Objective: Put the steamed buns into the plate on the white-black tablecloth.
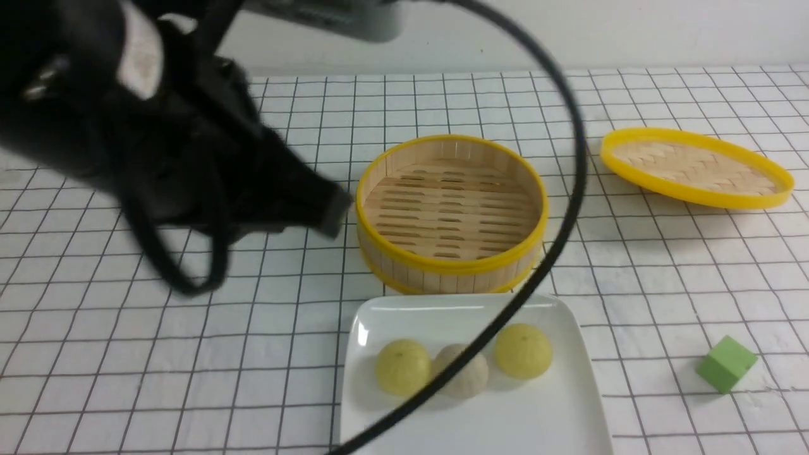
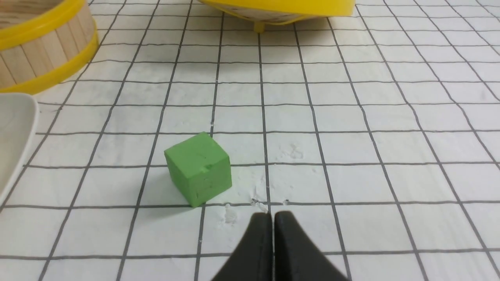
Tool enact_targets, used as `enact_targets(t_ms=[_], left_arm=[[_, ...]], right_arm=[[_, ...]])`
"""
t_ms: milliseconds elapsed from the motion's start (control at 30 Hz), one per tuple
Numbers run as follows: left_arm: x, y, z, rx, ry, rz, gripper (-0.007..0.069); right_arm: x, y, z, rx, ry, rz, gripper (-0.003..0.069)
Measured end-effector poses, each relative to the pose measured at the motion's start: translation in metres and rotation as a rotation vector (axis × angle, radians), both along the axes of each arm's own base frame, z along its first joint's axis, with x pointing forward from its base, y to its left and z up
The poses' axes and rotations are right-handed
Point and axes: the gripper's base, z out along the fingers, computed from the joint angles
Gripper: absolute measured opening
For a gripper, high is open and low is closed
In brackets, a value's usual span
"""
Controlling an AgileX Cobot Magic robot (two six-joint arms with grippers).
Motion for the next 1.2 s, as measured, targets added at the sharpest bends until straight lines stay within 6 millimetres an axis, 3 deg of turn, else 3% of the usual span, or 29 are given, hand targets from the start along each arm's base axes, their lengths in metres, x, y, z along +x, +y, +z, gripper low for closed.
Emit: enact_targets(t_ms=[133, 233, 300, 467, 667, 1200], left_arm=[[-0.029, 0.026, -0.04, -0.009, 0.068, 0.029, 0.0015], [-0.044, 0.034, -0.07, -0.151, 0.08, 0.077, 0.0015], [-0.049, 0.036, -0.094, -0.265, 0.072, 0.115, 0.0017], [-0.052, 0.035, -0.128, -0.524, -0.008, 0.151, 0.002], [-0.052, 0.036, -0.145, -0.53, -0.019, 0.148, 0.0024], [-0.048, 0.039, -0.147, -0.418, -0.106, 0.094, 0.0038]], right_arm=[[0.0, 0.0, 0.0, 0.0, 0.0, 0.0, 0.003], [0.0, 0.0, 0.0, 0.0, 0.0, 0.0, 0.0031], [0.0, 0.0, 0.0, 0.0, 0.0, 0.0, 0.0034], [0.0, 0.0, 0.0, 0.0, 0.0, 0.0, 0.0041], [0.0, 0.0, 0.0, 0.0, -0.001, 0.0, 0.0046], [0.0, 0.0, 0.0, 0.0, -0.001, 0.0, 0.0069]])
